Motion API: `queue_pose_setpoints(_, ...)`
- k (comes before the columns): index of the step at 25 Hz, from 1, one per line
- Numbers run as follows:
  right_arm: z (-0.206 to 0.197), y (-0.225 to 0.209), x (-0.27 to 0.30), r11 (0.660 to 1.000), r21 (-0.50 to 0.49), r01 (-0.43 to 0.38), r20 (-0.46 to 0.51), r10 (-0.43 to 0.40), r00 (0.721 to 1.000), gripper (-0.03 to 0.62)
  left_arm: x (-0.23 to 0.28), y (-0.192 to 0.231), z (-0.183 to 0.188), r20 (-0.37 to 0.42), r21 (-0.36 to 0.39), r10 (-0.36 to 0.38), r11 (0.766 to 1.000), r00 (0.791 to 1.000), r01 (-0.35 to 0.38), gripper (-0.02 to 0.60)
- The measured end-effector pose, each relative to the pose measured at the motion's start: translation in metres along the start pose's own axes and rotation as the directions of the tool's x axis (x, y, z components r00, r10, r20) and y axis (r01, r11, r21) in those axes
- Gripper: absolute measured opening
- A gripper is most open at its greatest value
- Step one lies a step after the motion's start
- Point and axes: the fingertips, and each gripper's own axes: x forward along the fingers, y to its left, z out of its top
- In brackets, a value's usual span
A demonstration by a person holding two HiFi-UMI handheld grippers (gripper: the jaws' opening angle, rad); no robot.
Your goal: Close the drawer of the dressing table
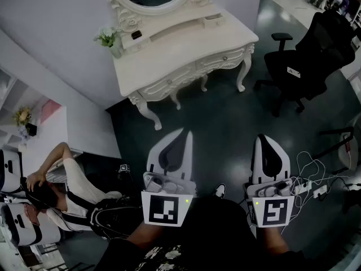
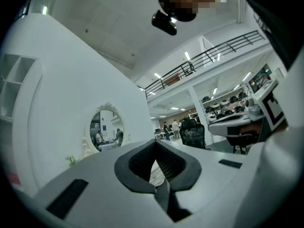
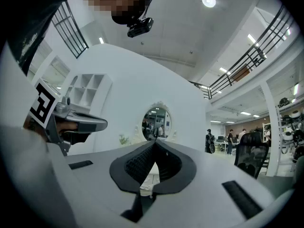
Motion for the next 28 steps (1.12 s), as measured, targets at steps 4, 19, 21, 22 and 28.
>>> queue_pose_setpoints(4,-0.002,-0.002,-0.002,1.0,0.019,-0.009,-0.007,0.009,1.0,-0.003,-0.001,-0.005,-0.001,-0.001,0.001,0.008,1.0,1.0,-0.008,0.002)
queue_pose_setpoints(19,-0.031,-0.031,-0.023,0.998,0.018,-0.057,-0.069,0.058,0.996,-0.002,0.007,-0.039,-0.004,-0.028,-0.016,0.011,1.0,1.0,-0.012,0.002)
queue_pose_setpoints(21,-0.036,-0.039,-0.029,0.998,0.015,-0.054,-0.085,0.056,0.995,-0.002,0.007,-0.047,-0.003,-0.022,-0.01,0.006,1.0,1.0,-0.006,0.002)
queue_pose_setpoints(22,-0.038,-0.043,-0.031,0.998,0.019,-0.053,-0.094,0.054,0.994,-0.002,0.007,-0.05,-0.004,-0.025,-0.008,0.009,1.0,1.0,-0.009,0.002)
queue_pose_setpoints(28,-0.038,-0.054,-0.037,0.995,0.068,-0.07,-0.065,0.075,0.995,-0.002,0.006,-0.056,-0.008,-0.042,-0.01,0.043,0.999,0.998,-0.044,0.002)
